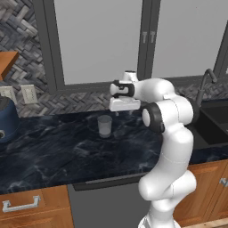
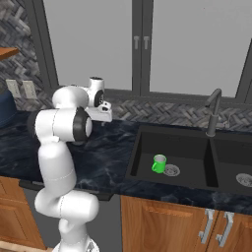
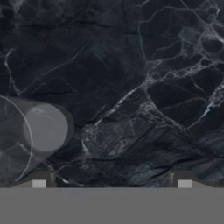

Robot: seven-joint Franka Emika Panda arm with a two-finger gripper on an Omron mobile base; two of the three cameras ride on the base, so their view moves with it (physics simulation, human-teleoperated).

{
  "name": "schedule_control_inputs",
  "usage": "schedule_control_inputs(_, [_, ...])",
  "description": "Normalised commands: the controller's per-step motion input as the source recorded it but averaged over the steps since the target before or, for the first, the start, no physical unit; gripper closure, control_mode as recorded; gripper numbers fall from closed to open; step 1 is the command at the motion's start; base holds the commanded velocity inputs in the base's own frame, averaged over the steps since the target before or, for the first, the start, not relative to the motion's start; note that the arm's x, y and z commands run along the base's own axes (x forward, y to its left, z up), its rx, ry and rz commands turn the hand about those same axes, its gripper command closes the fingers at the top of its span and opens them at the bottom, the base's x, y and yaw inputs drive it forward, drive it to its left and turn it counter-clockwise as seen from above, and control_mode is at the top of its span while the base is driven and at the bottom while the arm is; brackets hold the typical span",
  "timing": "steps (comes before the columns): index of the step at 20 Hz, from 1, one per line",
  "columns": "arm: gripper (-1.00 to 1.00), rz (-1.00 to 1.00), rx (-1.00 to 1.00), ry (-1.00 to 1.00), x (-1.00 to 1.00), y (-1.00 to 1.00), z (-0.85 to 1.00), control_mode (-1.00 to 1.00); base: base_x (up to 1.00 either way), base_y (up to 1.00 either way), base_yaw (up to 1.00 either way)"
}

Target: Place the mug in the left basin and the glass cup in the right basin of the sink.

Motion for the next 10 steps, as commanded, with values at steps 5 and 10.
schedule_control_inputs(5, [-1.00, 0.00, 0.00, 0.04, -0.01, 0.24, 0.00, -1.00, 0.00, 0.00, 0.00])
schedule_control_inputs(10, [-1.00, 0.00, 0.00, 0.02, 0.00, 0.20, 0.00, -1.00, 0.00, 0.00, 0.00])
